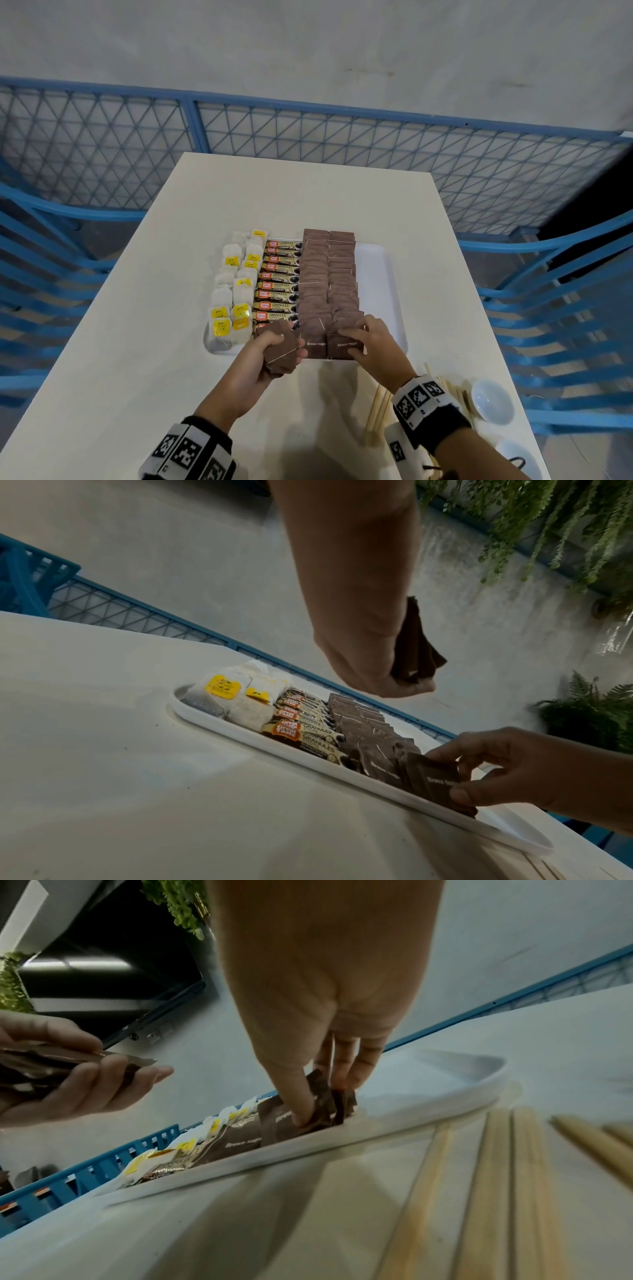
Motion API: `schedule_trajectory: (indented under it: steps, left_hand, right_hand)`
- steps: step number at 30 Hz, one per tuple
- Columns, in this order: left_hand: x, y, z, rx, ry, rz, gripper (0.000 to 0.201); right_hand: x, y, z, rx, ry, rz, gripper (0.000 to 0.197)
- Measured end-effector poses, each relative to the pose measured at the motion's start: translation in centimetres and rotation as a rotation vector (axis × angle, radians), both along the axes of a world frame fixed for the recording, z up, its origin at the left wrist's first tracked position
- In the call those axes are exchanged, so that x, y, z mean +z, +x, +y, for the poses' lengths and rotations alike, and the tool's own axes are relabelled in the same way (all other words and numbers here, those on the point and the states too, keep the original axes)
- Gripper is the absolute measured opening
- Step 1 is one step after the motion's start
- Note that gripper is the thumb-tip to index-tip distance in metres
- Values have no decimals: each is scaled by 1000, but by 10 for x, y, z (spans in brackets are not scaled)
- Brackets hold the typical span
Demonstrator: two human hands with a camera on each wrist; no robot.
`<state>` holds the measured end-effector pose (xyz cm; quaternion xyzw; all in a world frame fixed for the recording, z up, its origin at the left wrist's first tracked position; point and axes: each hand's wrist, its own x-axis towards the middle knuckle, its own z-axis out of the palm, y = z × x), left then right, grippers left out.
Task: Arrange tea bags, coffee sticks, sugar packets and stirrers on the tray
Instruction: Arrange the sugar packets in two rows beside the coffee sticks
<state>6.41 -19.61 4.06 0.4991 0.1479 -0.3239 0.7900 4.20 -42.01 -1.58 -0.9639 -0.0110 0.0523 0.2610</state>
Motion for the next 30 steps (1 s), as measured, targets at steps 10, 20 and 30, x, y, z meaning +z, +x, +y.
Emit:
schedule_trajectory:
  steps: [10, 20, 30]
  left_hand:
    - [-5, -2, 3, -117, 124, -75, 30]
    - [-7, -3, 7, -105, 149, -135, 34]
    - [-9, -1, 5, -118, 159, -147, 24]
  right_hand:
    - [21, -2, 26, 10, 153, -62, 41]
    - [45, 9, 49, -20, 622, 139, 27]
    - [45, 4, 44, -110, 885, 336, 7]
